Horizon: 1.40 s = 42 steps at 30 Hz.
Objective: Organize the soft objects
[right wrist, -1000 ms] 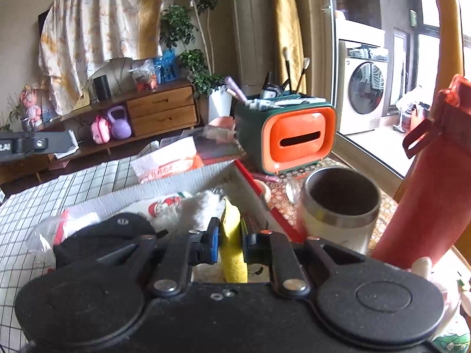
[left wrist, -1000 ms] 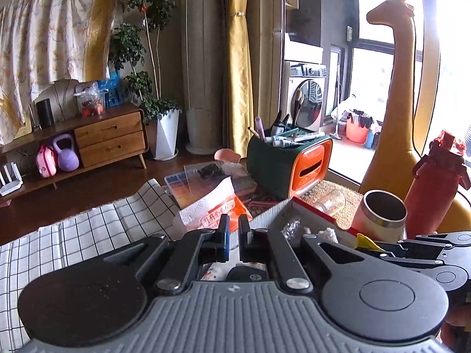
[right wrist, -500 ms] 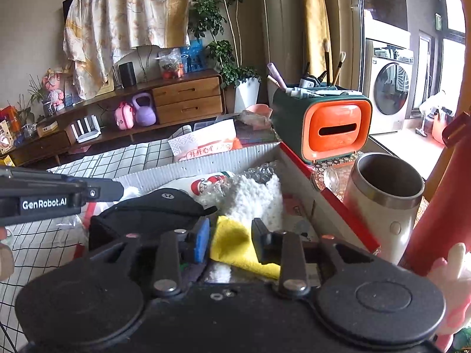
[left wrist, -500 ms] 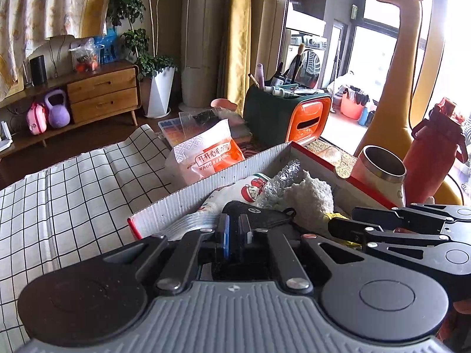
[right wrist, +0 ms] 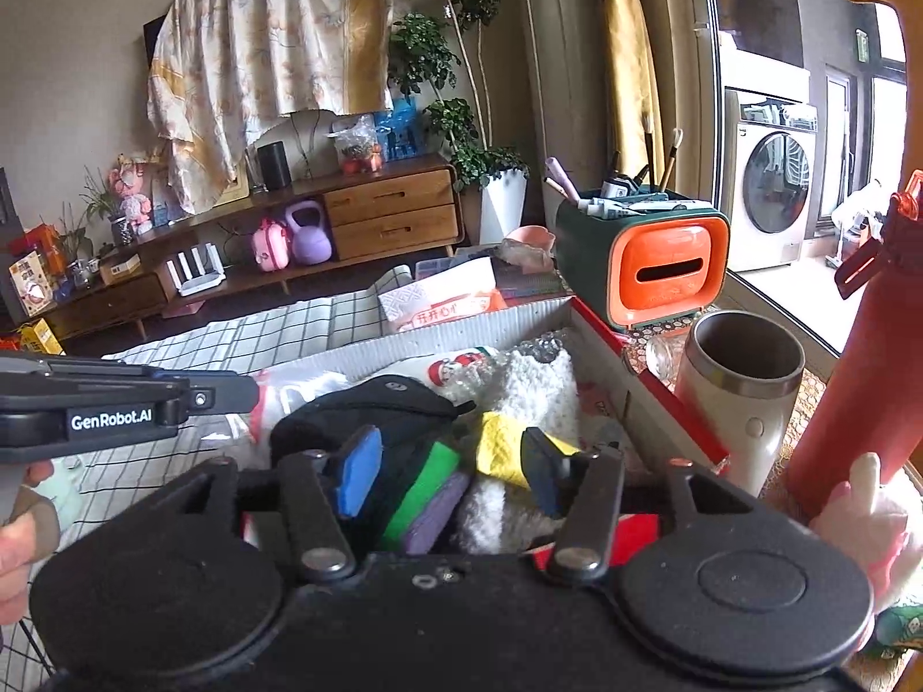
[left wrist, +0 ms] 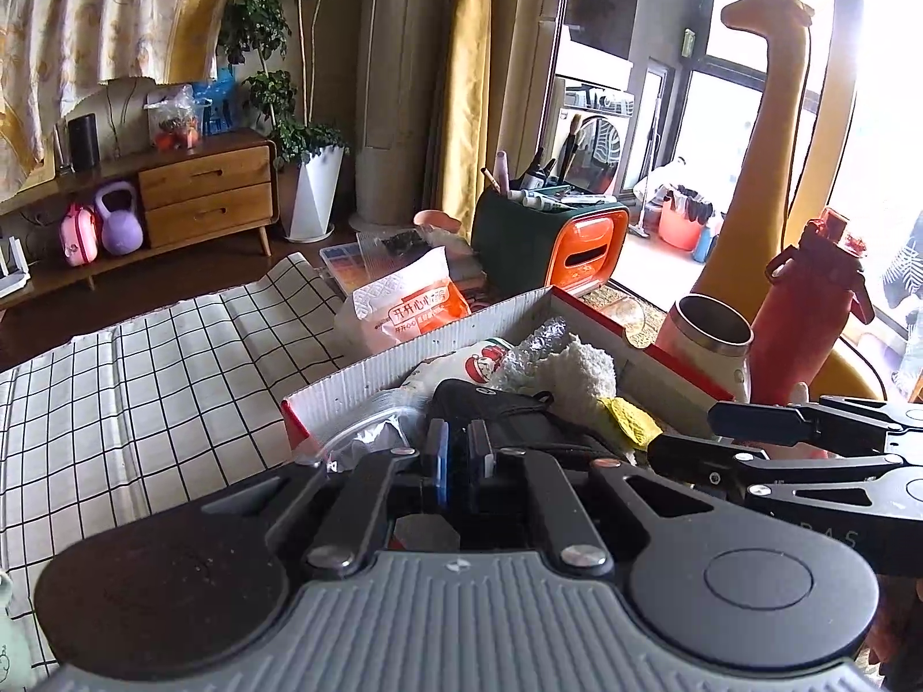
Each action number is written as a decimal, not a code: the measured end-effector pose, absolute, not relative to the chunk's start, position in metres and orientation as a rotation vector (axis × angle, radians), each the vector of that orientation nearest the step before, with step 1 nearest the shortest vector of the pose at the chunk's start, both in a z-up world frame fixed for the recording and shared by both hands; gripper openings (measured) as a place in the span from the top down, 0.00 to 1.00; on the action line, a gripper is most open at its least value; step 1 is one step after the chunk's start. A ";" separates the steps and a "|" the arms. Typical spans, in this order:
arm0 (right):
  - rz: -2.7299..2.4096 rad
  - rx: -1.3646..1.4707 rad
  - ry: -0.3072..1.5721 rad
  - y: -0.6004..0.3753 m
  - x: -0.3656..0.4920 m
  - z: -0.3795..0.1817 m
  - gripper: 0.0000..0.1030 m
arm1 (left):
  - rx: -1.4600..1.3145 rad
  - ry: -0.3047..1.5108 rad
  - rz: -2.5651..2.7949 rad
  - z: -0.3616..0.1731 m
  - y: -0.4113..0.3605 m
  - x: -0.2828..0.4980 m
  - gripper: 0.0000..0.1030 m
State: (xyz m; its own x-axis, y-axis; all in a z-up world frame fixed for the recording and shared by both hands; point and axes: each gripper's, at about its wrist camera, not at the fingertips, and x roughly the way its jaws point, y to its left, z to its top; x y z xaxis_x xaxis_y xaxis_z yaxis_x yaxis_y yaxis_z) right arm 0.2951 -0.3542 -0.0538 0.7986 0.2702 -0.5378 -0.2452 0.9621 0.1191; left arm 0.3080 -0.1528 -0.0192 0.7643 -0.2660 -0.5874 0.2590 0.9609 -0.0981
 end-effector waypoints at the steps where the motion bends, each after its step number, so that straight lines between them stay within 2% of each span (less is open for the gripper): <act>1: 0.281 0.043 0.582 -0.353 0.292 -0.053 0.46 | -0.012 0.638 -0.287 -0.018 -0.152 0.304 0.94; 11: 0.325 0.036 0.568 -0.341 0.252 -0.042 0.37 | -0.019 0.637 -0.314 -0.014 -0.146 0.264 0.94; 16: 0.329 0.028 0.557 -0.338 0.233 -0.039 0.26 | -0.024 0.644 -0.330 -0.015 -0.142 0.245 0.94; 20: 0.335 0.018 0.544 -0.336 0.220 -0.037 0.22 | -0.019 0.645 -0.339 -0.016 -0.138 0.230 0.94; 26: 0.351 0.003 0.526 -0.329 0.198 -0.036 0.15 | -0.023 0.653 -0.356 -0.019 -0.130 0.208 0.87; 29: 0.359 -0.006 0.519 -0.326 0.187 -0.036 0.14 | -0.031 0.658 -0.359 -0.020 -0.125 0.198 0.77; 33: 0.362 -0.011 0.503 -0.323 0.176 -0.035 0.11 | -0.039 0.643 -0.359 -0.019 -0.119 0.183 0.39; 36: 0.357 -0.009 0.485 -0.322 0.167 -0.034 0.08 | -0.038 0.629 -0.358 -0.018 -0.115 0.174 0.36; 40: 0.359 -0.008 0.471 -0.322 0.158 -0.034 0.02 | -0.045 0.609 -0.350 -0.016 -0.110 0.162 0.20; 42: 0.364 -0.006 0.465 -0.322 0.154 -0.033 0.00 | -0.051 0.603 -0.348 -0.014 -0.107 0.157 0.19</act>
